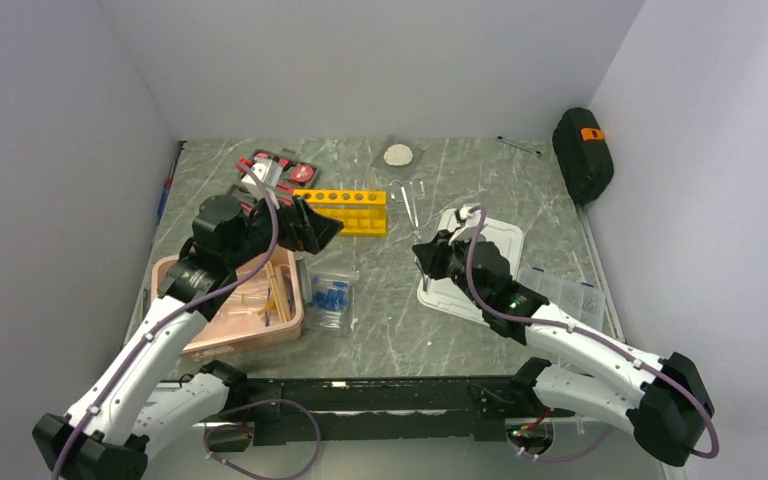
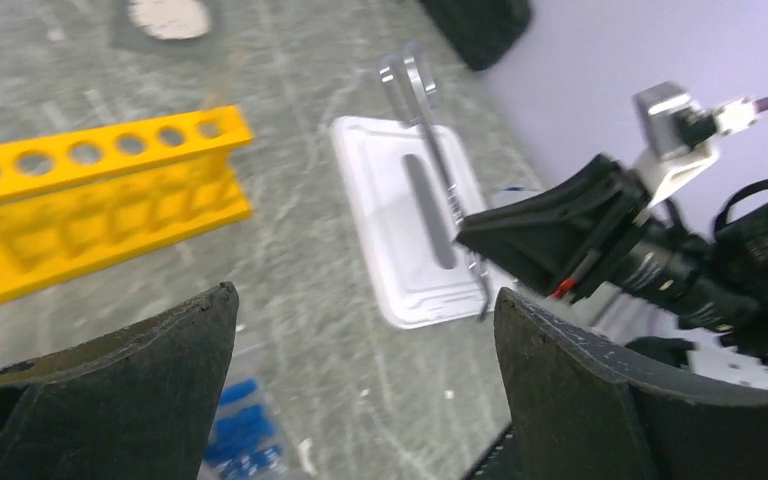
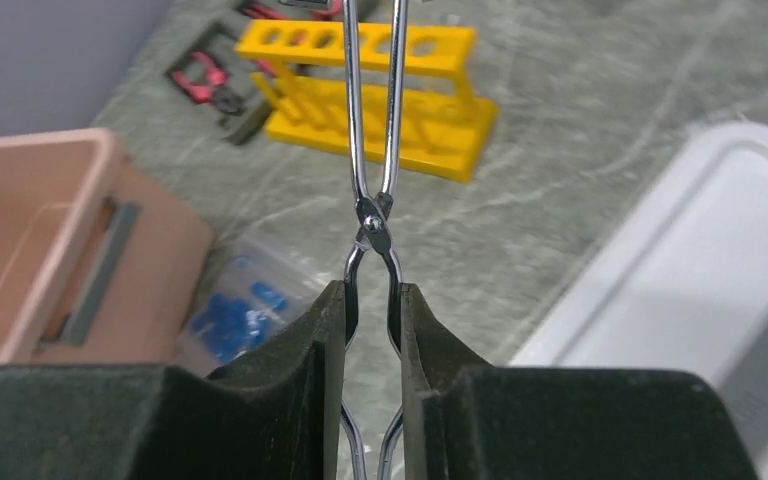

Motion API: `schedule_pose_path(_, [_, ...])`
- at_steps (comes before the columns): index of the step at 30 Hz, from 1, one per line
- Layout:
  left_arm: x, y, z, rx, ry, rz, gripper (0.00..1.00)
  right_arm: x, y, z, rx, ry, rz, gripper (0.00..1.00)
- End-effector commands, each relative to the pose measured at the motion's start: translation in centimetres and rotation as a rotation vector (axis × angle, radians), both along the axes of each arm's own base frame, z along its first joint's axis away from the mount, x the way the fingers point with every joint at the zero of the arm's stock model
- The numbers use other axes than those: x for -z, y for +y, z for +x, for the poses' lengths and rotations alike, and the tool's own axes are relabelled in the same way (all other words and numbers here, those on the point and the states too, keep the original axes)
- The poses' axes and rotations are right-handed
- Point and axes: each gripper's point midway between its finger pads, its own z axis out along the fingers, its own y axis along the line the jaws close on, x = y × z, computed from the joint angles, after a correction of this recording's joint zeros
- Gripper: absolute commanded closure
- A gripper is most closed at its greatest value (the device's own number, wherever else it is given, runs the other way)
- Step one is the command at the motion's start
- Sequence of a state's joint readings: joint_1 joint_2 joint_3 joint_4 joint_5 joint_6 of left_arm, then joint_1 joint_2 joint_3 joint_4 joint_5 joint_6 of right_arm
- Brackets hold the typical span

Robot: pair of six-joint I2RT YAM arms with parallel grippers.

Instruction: Organize the chemistry lab equipment

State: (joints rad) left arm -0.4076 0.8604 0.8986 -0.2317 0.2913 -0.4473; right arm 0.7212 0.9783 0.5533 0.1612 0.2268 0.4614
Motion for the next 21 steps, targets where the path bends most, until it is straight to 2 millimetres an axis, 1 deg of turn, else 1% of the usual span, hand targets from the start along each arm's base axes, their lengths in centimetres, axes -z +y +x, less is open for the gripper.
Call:
schedule_pose_path(1, [-6.1,-4.3,-1.1,0.204,-0.078,-0.187,0.01,-5.4,2.9,-1.7,-0.125,-0.199,0.064,1.0])
schedule_pose_path(3, [-6.1,-5.1,-1.1,0.238,-0.064,-0.203,0.01,-6.1,4.3,-2.7,-0.186,-0.224,0.067,1.0])
schedule_pose_path(5, [-6.1,-5.4,-0.7,0.238,-0.053,-0.205,0.01,-6.8,5.6,-3.4,-0.236,-0.245,0.063,1.0])
schedule_pose_path(8, [-5.4,-5.3,0.1,0.208,-0.014,-0.183,0.01,-7.2,7.4,-4.4,-0.307,-0.271,0.058,1.0])
schedule_pose_path(11, [-4.4,-5.0,0.9,0.161,0.035,-0.166,0.01,-7.5,8.6,-5.2,-0.363,-0.293,0.059,1.0])
schedule_pose_path(13, [-3.8,-5.0,1.2,0.146,0.067,-0.16,0.01,-7.7,9.2,-5.7,-0.398,-0.311,0.054,1.0])
schedule_pose_path(15, [-3.3,-5.2,1.4,0.149,0.09,-0.155,0.03,-7.8,9.7,-6.1,-0.424,-0.321,0.048,1.0])
schedule_pose_path(18, [-2.1,-4.9,1.9,0.113,0.153,-0.123,0.09,-7.9,9.9,-6.5,-0.437,-0.332,0.041,1.0])
schedule_pose_path(21, [-1.5,-4.8,1.9,0.102,0.174,-0.108,0.09,-8.0,9.9,-6.7,-0.441,-0.339,0.033,1.0])
